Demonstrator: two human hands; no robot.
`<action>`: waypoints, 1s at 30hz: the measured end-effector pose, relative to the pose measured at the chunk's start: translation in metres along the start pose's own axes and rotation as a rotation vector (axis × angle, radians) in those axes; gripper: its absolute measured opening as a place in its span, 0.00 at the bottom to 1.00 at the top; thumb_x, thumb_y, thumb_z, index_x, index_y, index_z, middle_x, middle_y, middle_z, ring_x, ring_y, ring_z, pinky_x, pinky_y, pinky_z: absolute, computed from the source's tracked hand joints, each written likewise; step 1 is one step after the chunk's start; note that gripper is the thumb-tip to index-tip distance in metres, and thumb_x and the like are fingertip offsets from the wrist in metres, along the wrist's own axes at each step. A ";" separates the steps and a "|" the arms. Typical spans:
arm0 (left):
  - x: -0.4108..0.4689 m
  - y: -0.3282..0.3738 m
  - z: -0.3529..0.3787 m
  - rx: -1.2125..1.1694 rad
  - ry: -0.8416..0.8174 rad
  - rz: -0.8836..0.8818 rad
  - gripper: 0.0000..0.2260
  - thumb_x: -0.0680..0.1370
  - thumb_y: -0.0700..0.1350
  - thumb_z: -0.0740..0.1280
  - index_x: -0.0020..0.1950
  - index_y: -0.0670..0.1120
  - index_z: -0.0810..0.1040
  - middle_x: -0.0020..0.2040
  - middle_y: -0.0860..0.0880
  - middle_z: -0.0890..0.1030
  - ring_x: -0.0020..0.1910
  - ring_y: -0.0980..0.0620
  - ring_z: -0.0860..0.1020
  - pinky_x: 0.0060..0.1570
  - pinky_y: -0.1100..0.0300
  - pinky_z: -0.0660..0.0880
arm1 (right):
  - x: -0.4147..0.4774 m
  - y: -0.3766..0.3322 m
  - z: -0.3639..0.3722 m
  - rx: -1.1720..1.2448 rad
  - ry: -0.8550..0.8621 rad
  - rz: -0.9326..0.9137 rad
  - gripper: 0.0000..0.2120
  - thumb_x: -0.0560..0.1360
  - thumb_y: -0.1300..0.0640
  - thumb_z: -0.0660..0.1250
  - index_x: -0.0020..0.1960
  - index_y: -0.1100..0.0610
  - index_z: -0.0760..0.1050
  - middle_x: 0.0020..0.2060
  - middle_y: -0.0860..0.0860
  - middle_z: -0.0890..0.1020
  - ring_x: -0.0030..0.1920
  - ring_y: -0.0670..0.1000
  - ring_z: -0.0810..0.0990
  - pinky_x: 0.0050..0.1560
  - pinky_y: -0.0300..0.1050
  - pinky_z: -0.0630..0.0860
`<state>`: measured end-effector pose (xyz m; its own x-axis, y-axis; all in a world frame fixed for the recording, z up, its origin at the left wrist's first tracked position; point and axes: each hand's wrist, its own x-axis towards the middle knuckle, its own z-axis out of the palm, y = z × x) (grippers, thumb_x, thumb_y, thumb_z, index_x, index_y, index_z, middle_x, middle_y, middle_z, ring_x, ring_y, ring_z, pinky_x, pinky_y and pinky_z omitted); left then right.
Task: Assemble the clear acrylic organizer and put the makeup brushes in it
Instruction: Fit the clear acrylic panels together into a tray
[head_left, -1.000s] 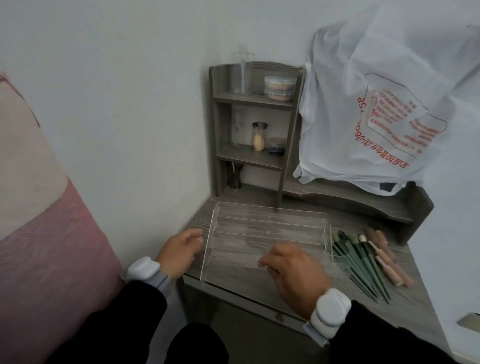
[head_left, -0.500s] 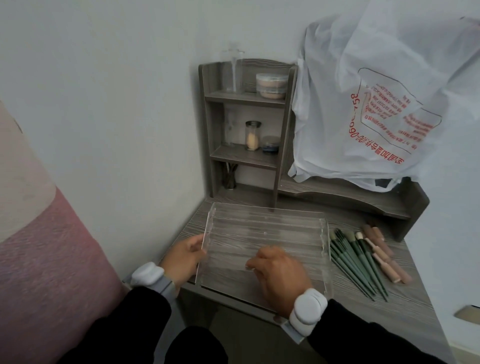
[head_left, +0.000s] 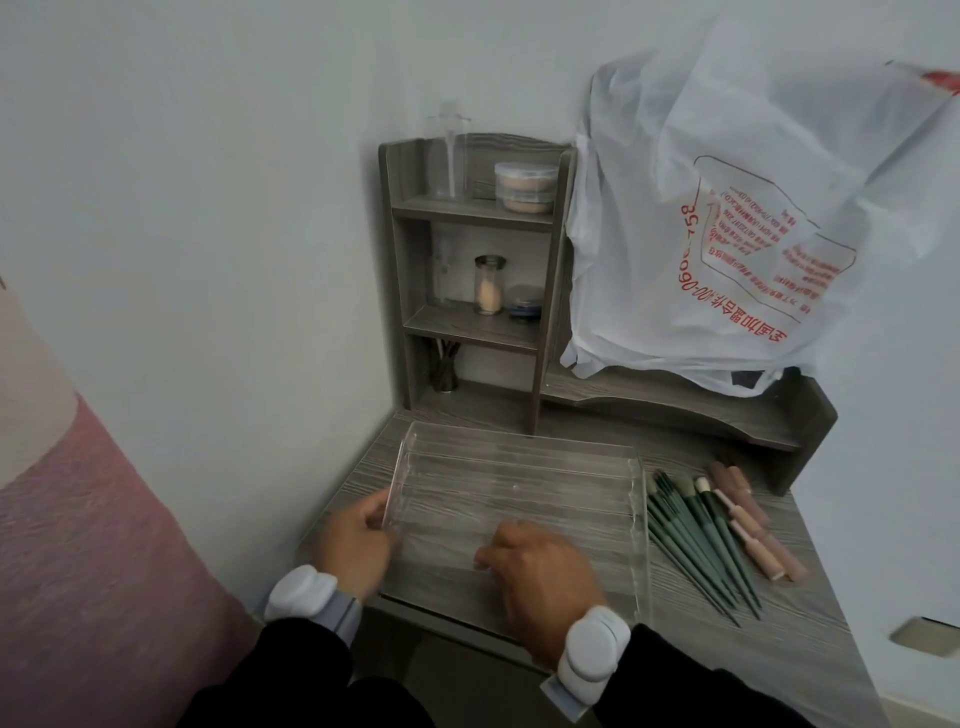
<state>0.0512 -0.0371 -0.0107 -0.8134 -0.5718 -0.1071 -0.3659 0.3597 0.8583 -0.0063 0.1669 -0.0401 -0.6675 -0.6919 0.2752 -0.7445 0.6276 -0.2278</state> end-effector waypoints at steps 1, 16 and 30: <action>-0.003 0.001 -0.001 0.032 0.004 0.005 0.24 0.75 0.36 0.68 0.66 0.58 0.78 0.48 0.55 0.84 0.42 0.55 0.79 0.37 0.68 0.69 | -0.001 -0.001 0.002 -0.001 -0.009 -0.005 0.13 0.67 0.58 0.71 0.48 0.44 0.81 0.42 0.42 0.78 0.42 0.49 0.80 0.37 0.43 0.77; -0.015 0.017 -0.005 0.202 0.025 0.034 0.20 0.78 0.40 0.67 0.67 0.58 0.77 0.46 0.56 0.84 0.45 0.52 0.80 0.36 0.68 0.67 | -0.005 0.011 0.010 0.115 0.068 -0.079 0.13 0.68 0.56 0.62 0.49 0.45 0.80 0.42 0.43 0.78 0.42 0.46 0.78 0.37 0.37 0.74; -0.011 0.010 -0.001 0.152 0.071 0.017 0.21 0.76 0.39 0.69 0.66 0.57 0.79 0.50 0.53 0.86 0.51 0.48 0.82 0.42 0.63 0.67 | -0.003 0.027 0.019 0.184 0.079 -0.160 0.14 0.70 0.55 0.63 0.53 0.46 0.79 0.44 0.46 0.79 0.45 0.49 0.80 0.38 0.38 0.79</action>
<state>0.0566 -0.0278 -0.0005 -0.7879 -0.6136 -0.0530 -0.4212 0.4741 0.7732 -0.0245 0.1797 -0.0647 -0.5433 -0.7425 0.3918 -0.8354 0.4319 -0.3400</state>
